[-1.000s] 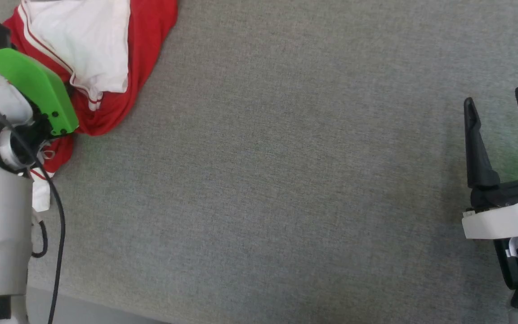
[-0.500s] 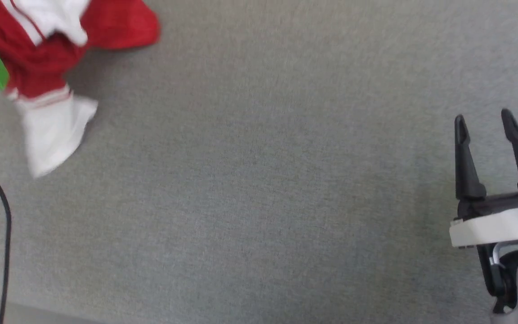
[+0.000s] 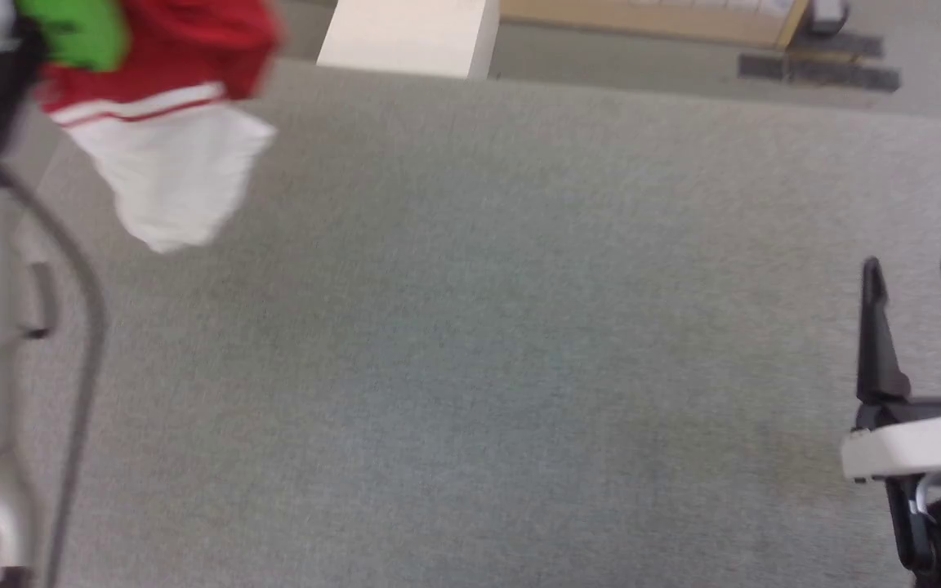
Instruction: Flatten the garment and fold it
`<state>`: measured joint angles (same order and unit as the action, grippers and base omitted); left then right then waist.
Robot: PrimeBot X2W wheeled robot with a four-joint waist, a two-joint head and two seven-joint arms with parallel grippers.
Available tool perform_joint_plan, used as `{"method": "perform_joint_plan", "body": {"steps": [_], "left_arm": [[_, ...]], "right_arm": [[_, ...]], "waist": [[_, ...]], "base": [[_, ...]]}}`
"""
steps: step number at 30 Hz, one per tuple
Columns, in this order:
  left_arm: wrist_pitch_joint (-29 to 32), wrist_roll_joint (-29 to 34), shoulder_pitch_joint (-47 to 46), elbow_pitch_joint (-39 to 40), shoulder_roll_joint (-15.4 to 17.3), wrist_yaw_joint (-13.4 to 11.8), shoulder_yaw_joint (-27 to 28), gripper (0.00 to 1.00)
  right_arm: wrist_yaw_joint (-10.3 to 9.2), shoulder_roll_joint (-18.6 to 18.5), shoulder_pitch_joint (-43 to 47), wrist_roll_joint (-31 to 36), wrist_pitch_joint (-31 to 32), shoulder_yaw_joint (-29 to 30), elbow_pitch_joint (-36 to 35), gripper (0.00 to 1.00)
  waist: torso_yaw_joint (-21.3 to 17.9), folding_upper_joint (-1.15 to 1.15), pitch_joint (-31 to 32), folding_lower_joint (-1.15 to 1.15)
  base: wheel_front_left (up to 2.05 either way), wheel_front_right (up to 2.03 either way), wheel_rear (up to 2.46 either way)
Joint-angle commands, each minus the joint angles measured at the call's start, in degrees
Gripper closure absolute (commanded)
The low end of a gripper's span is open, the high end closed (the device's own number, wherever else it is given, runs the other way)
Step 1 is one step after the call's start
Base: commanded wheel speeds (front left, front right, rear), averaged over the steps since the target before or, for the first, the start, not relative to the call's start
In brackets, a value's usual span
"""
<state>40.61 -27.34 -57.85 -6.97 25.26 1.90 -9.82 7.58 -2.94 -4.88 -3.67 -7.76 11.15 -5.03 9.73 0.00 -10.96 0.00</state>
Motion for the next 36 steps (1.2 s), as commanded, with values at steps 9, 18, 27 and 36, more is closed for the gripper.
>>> {"method": "perform_joint_plan", "body": {"steps": [9, 18, 27, 36], "left_arm": [[5.57, -1.87, 2.78, 6.77, -11.90, -6.07, -7.67, 1.00], [1.05, -2.02, 12.76, 4.66, -19.51, -7.80, -15.44, 1.00], [-14.11, -2.45, 23.91, -16.71, -22.27, -10.95, -23.74, 1.00], [-25.97, -13.42, 21.17, -21.85, -22.37, -14.81, -32.56, 0.00]], "right_arm": [[-0.09, 0.05, 1.64, -1.51, -0.82, 2.81, 0.51, 0.00], [-0.09, 0.06, 1.03, -1.91, -0.87, 3.28, 0.36, 0.00], [-0.09, 0.06, -0.17, -2.96, -1.54, 0.72, 2.47, 0.00], [-0.09, 0.06, -0.51, -2.94, -2.02, 1.37, 3.84, 0.00]], "waist": [[-6.03, 0.00, 4.16, 0.00], [-10.45, 0.00, 1.33, 0.00], [-16.17, 0.00, -1.96, 0.00], [-16.54, 0.00, -2.33, 0.00]], "base": [[0.00, 0.00, 0.00], [0.00, 0.00, 0.00], [0.00, 0.00, 0.00], [0.00, 0.00, 0.00]]}}
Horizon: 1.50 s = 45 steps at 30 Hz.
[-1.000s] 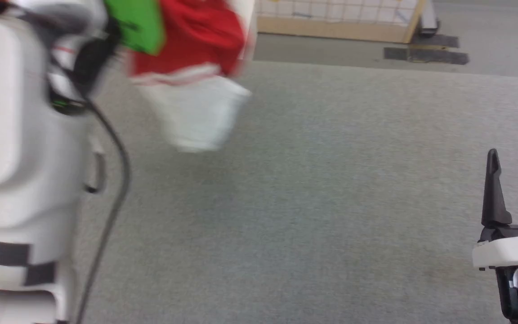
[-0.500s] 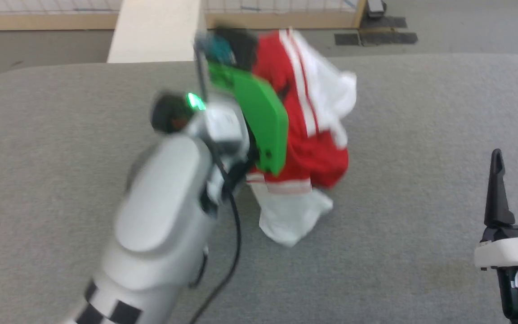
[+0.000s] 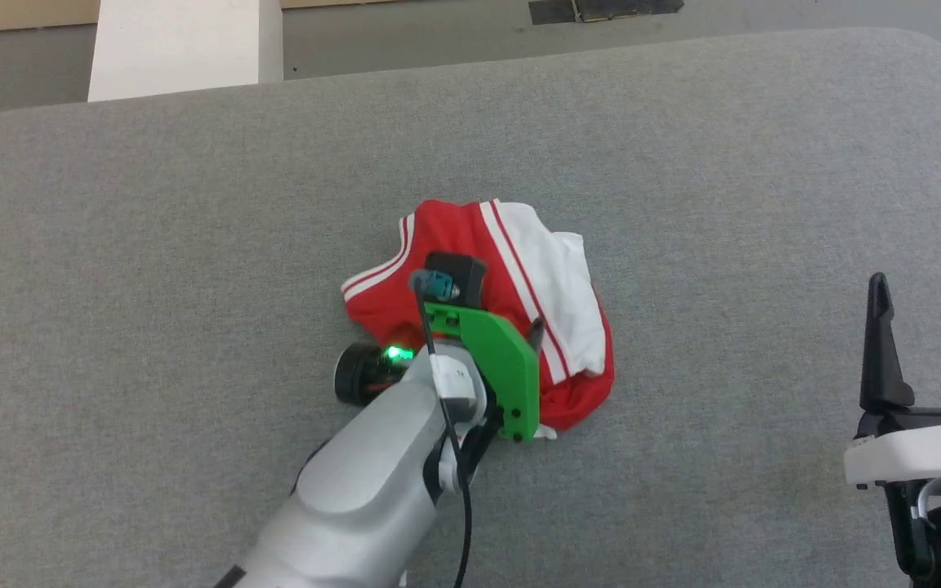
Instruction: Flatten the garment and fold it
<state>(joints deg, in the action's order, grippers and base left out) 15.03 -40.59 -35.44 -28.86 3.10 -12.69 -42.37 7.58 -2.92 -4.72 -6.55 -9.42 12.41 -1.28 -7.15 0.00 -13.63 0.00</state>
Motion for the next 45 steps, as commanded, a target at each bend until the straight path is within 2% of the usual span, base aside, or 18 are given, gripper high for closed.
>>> {"method": "perform_joint_plan", "body": {"steps": [1, 4, 8, 10, 14, 19, 22, 24, 27, 30, 37, 41, 45], "left_arm": [[-1.94, -0.81, -2.17, 0.08, -0.21, -0.36, -0.46, 0.00], [-6.32, -1.79, -4.02, 0.61, -0.22, -0.48, -0.38, 0.00], [-12.97, -2.21, -4.30, 3.28, 0.67, -0.82, 2.93, 0.00], [-16.32, -1.16, -3.46, 6.01, 3.08, -1.34, 4.29, 0.00], [-23.37, 1.33, 0.92, 13.54, 9.56, -3.91, 7.83, 0.00], [-29.04, 4.51, 11.13, 25.43, 16.98, -8.67, 13.29, 0.00], [-29.89, 6.85, 18.41, 32.59, 18.86, -11.24, 17.13, 0.00], [-29.98, 10.05, 23.34, 37.33, 19.53, -12.09, 20.06, 0.00], [-30.01, 14.60, 31.19, 41.67, 18.62, -12.65, 23.16, 0.00], [-30.02, 17.35, 36.81, 42.50, 17.34, -11.83, 24.18, 0.00], [-30.02, 19.61, 40.42, 42.82, 12.02, -8.15, 25.83, 0.00], [-30.03, 21.01, 40.15, 42.02, 10.20, -6.16, 26.75, 0.00], [-30.03, 22.20, 39.85, 41.13, 8.38, -4.55, 27.38, 0.00]], "right_arm": [[-0.09, 0.04, -0.62, -0.01, -0.37, 0.27, 0.28, 0.00], [-0.09, 0.04, -0.40, 0.00, -0.36, 0.33, 0.59, 0.00], [-0.09, 0.04, 0.29, 0.11, -0.14, 0.40, 0.62, 0.00], [-0.09, 0.04, 0.78, 0.22, 0.07, 0.56, 0.50, 0.00], [-0.09, 0.04, 1.87, 0.27, 0.46, 0.63, 0.06, 0.00], [-0.09, 0.04, 3.13, -0.03, 0.50, 0.12, -0.15, 0.00], [-0.09, 0.04, 3.75, -0.47, 0.31, -0.16, 0.13, 0.00], [-0.09, 0.04, 4.08, -0.73, 0.18, -0.44, 0.40, 0.00], [-0.09, 0.04, 4.43, -1.09, -0.03, -1.02, 1.03, 0.00], [-0.09, 0.04, 4.71, -1.32, -0.11, -1.22, 1.55, 0.00], [-0.09, 0.04, 2.93, -1.62, 2.42, -1.56, 0.43, 0.00], [-0.09, -0.45, -1.43, -2.88, 8.55, -4.53, -1.38, 0.00], [-0.09, -4.56, -7.58, -7.48, 18.98, -8.90, -2.05, 0.00]], "waist": [[0.70, 0.00, 0.74, 0.00], [1.62, 0.00, 2.10, 0.00], [2.91, 0.00, 4.31, 0.00], [3.50, 0.00, 5.26, 0.00], [4.18, 0.00, 6.32, 0.00], [4.35, 0.00, 6.45, 0.00], [4.26, 0.00, 6.37, 0.00], [4.24, 0.00, 6.26, 0.00], [4.26, 0.00, 6.33, 0.00], [4.69, 0.00, 6.52, 0.00], [7.17, 0.00, 6.43, 0.00], [8.36, 0.00, 5.46, 0.00], [9.57, 0.00, 3.48, 0.00]], "base": [[0.00, 0.00, 0.00], [0.00, 0.00, 0.00], [0.00, 0.00, 0.00], [0.00, 0.00, 0.00], [0.00, 0.00, 0.00], [0.00, 0.00, 0.00], [0.00, 0.00, 0.00], [0.00, 0.00, 0.00], [0.00, 0.00, 0.00], [0.00, 0.00, 0.00], [0.00, 0.00, 0.00], [0.00, 0.00, 0.00], [0.00, 0.00, 0.00]]}}
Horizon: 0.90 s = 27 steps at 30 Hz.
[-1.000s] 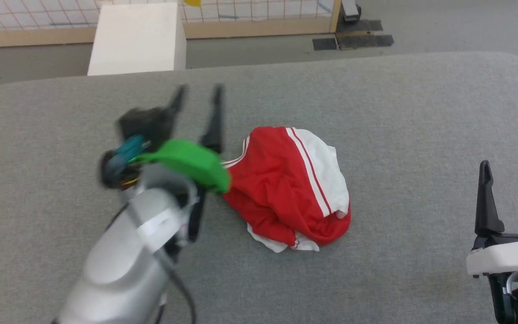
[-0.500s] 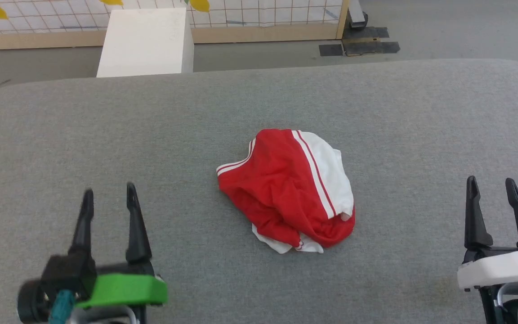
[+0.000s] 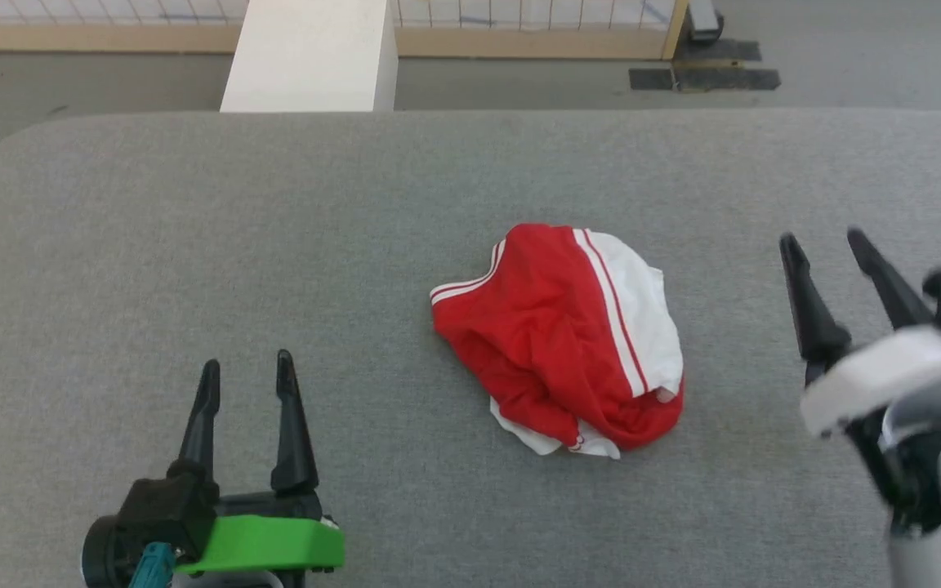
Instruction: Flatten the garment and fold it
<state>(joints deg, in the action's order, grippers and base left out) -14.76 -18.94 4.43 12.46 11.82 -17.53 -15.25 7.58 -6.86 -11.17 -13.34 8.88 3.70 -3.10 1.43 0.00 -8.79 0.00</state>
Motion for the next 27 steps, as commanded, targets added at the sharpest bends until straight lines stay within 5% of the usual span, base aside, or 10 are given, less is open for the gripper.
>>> {"method": "perform_joint_plan", "body": {"steps": [1, 13, 24, 25, 26, 27], "left_arm": [[-0.23, 0.85, -0.16, -0.39, -0.85, 0.67, 0.41, 0.00], [-0.23, 4.15, -3.36, -2.66, -5.88, 5.26, 0.98, 0.00], [-0.24, 5.52, -6.56, -4.46, -8.28, 8.00, 0.46, 0.00], [-0.24, 5.55, -6.75, -4.60, -8.39, 8.16, 0.52, 0.00], [-0.24, 5.56, -6.90, -4.73, -8.46, 8.25, 0.58, 0.00], [-0.24, 5.57, -7.08, -4.90, -8.55, 8.33, 0.62, 0.00]], "right_arm": [[-0.09, -1.79, -2.88, -2.13, 3.72, -1.00, -0.10, 0.00], [-0.09, -11.95, -16.62, -9.21, 26.66, -9.15, 7.78, 0.00], [-0.09, -17.82, -19.09, -9.28, 29.10, -17.16, 15.54, 0.00], [-0.09, -18.14, -19.21, -9.32, 29.14, -17.84, 16.17, 0.46], [-0.09, -18.38, -19.33, -9.26, 29.09, -18.41, 16.69, 0.80], [-0.09, -18.59, -19.54, -9.25, 28.79, -19.08, 17.23, 1.00]], "waist": [[1.34, 0.00, -2.04, 0.00], [6.73, 0.00, -10.62, 0.00], [10.16, 0.00, -14.58, 0.00], [10.34, 0.00, -14.78, 0.00], [10.44, 0.00, -14.89, 0.00], [10.53, 0.00, -15.00, 0.00]], "base": [[0.00, 0.00, 0.00], [0.00, 0.00, 0.00], [0.00, 0.00, 0.00], [0.00, 0.00, 0.00], [0.00, 0.00, 0.00], [0.00, 0.00, 0.00]]}}
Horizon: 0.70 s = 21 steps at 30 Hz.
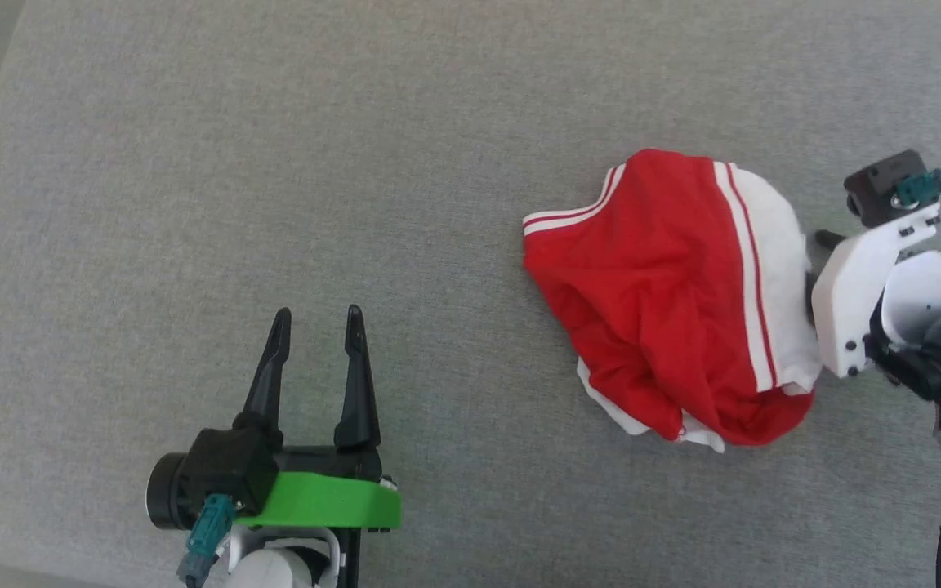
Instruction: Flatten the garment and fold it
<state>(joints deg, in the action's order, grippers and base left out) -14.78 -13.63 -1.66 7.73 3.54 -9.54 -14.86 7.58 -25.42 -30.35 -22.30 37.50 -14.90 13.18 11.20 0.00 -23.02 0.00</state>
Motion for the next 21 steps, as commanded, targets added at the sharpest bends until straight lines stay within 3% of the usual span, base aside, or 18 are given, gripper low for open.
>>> {"method": "perform_joint_plan", "body": {"steps": [1, 10, 21], "left_arm": [[-0.21, 0.26, -1.17, -0.32, -0.35, 0.40, 0.28, 0.00], [-0.21, 0.17, 0.27, -1.36, -0.58, 0.37, 2.32, 0.00], [-0.22, 1.02, 2.49, -0.86, -0.62, 1.37, 4.46, 0.00]], "right_arm": [[-0.09, -0.17, -0.59, -0.37, -0.23, -0.94, 1.48, 1.00], [-0.09, 0.55, -2.35, -2.32, -6.72, 2.54, 1.74, 1.00], [-0.09, -3.93, 5.98, -0.62, -6.98, 22.51, -2.21, 1.00]], "waist": [[0.81, 0.00, -0.80, 0.00], [-1.95, 0.00, 3.43, 0.00], [-6.61, 0.00, 5.42, 0.00]], "base": [[0.00, 0.00, 0.00], [0.00, 0.00, 0.00], [0.00, 0.00, 0.00]]}}
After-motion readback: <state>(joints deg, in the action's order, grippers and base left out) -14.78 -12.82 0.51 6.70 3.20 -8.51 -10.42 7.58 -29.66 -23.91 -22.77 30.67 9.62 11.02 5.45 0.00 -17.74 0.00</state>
